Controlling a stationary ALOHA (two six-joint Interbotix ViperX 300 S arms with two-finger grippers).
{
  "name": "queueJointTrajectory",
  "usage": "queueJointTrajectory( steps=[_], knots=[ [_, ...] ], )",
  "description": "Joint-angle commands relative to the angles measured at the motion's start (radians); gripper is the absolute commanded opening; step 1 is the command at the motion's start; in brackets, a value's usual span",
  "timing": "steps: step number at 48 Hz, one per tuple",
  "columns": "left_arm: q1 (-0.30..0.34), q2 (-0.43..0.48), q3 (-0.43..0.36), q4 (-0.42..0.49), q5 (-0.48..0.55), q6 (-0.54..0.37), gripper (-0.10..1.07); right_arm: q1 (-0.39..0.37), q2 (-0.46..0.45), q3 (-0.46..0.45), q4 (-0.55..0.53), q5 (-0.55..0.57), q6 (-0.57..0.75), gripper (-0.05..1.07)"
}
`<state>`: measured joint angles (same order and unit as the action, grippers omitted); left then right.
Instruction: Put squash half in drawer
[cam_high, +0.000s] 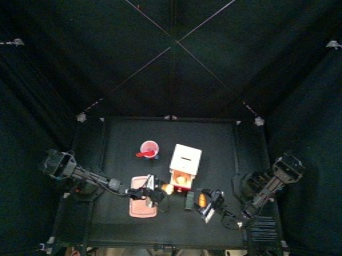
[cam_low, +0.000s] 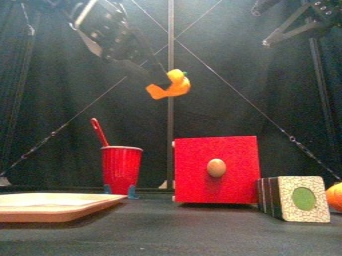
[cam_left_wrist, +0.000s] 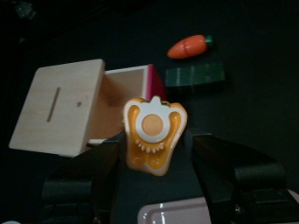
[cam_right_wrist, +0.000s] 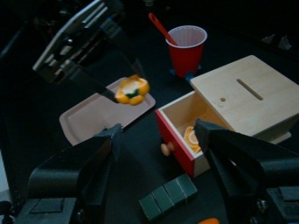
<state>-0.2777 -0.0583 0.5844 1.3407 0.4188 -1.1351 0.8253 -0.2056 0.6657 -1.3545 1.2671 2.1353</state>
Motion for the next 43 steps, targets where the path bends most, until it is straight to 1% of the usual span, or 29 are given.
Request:
queueJointTrajectory(
  steps=[1,9,17,25,33,38,43],
  knots=[
    [0.041,0.061,-0.086,0.006,0.0,0.0,0.87,0.003,-0.021,-0.018,-0.005,0.006,0.002,0.97],
    [0.094,0.178,-0.175,0.002,0.0,0.002,0.88,0.017,-0.021,-0.02,-0.003,0.008,0.002,0.97],
    [0.127,0.238,-0.212,-0.023,0.0,0.0,0.89,0.035,-0.021,-0.02,-0.003,0.015,0.002,0.97],
    [0.141,0.236,-0.206,-0.051,-0.005,0.002,0.93,0.038,-0.021,-0.02,-0.003,0.023,0.002,0.97],
    [0.143,0.219,-0.195,-0.058,-0.021,0.0,1.0,0.038,-0.021,-0.02,-0.003,0.023,0.002,0.97],
    [0.143,0.212,-0.187,-0.058,-0.031,0.002,1.01,0.038,-0.021,-0.021,-0.003,0.023,0.003,0.97],
    [0.143,0.201,-0.179,-0.058,-0.017,0.005,1.0,0.04,-0.021,-0.02,-0.003,0.023,0.003,0.97]
  ],
)
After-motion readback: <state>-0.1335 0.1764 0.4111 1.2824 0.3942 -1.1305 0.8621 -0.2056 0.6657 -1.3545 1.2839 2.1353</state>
